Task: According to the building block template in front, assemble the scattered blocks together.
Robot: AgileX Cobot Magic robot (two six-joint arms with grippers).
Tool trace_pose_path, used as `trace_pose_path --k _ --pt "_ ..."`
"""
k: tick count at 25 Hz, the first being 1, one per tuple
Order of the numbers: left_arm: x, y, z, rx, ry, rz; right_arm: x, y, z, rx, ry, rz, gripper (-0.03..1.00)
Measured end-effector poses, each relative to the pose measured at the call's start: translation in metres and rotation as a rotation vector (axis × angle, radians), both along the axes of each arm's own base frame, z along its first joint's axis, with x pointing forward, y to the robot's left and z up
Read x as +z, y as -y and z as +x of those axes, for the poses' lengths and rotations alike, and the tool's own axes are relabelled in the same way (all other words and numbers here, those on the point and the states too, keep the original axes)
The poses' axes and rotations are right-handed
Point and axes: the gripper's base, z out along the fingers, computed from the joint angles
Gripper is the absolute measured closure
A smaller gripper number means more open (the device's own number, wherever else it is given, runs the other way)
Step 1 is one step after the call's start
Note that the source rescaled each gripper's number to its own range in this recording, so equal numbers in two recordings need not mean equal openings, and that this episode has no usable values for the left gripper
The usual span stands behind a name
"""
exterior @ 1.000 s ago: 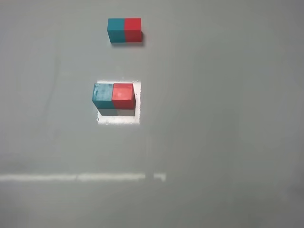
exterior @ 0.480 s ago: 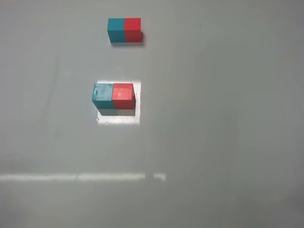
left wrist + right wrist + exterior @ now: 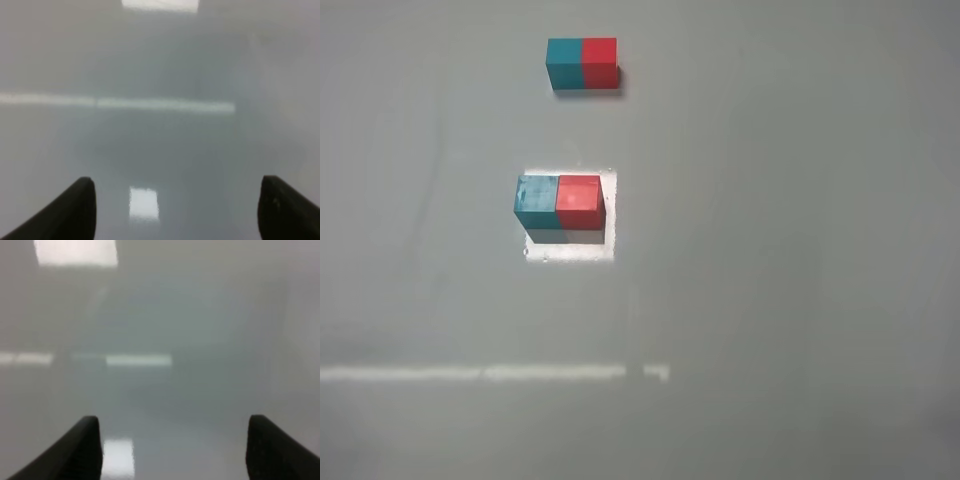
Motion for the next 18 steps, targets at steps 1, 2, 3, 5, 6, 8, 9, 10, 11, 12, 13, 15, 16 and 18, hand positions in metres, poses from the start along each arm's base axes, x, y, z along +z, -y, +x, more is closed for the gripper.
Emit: trace_pose_path --k 1,2,3,5,6,8,9,10,11,12,13,15,16,18 --pt "0.0000 0.0000 0.0000 0.000 0.000 0.000 -0.0002 0.0001 -0.0035 0.000 0.021 0.001 -0.01" --pt "0.0000 0.0000 0.0000 0.000 0.000 0.000 -0.0002 0.0003 -0.0061 -0.003 0.037 0.007 -0.01" --pt "0.0000 0.0000 0.0000 0.000 0.000 0.000 -0.0003 0.0007 -0.0074 -0.006 0.044 0.004 -0.01" --pt "0.0000 0.0000 0.0000 0.000 0.000 0.000 -0.0004 0.0012 -0.0075 -0.012 0.043 0.003 -0.01" --pt "0.0000 0.0000 0.0000 0.000 0.000 0.000 -0.0004 0.0016 -0.0075 -0.016 0.044 0.000 -0.01" --pt "0.0000 0.0000 0.0000 0.000 0.000 0.000 -0.0004 0.0019 -0.0075 -0.020 0.044 0.001 -0.02" --pt "0.0000 0.0000 0.0000 0.000 0.000 0.000 -0.0004 0.0021 -0.0075 -0.022 0.044 0.001 -0.02" --pt "0.0000 0.0000 0.0000 0.000 0.000 0.000 -0.0004 0.0022 -0.0075 -0.023 0.044 0.001 -0.02" --pt "0.0000 0.0000 0.0000 0.000 0.000 0.000 -0.0004 0.0022 -0.0075 -0.023 0.044 0.002 -0.02" --pt "0.0000 0.0000 0.0000 0.000 0.000 0.000 -0.0004 0.0022 -0.0075 -0.023 0.044 0.002 -0.02" --pt "0.0000 0.0000 0.0000 0.000 0.000 0.000 -0.0004 0.0022 -0.0075 -0.024 0.044 0.003 -0.02" --pt "0.0000 0.0000 0.0000 0.000 0.000 0.000 -0.0004 0.0023 -0.0075 -0.025 0.044 0.003 -0.02" --pt "0.0000 0.0000 0.0000 0.000 0.000 0.000 -0.0004 0.0023 -0.0075 -0.025 0.044 0.003 -0.02" --pt "0.0000 0.0000 0.0000 0.000 0.000 0.000 -0.0004 0.0023 -0.0075 -0.025 0.044 0.003 -0.02"
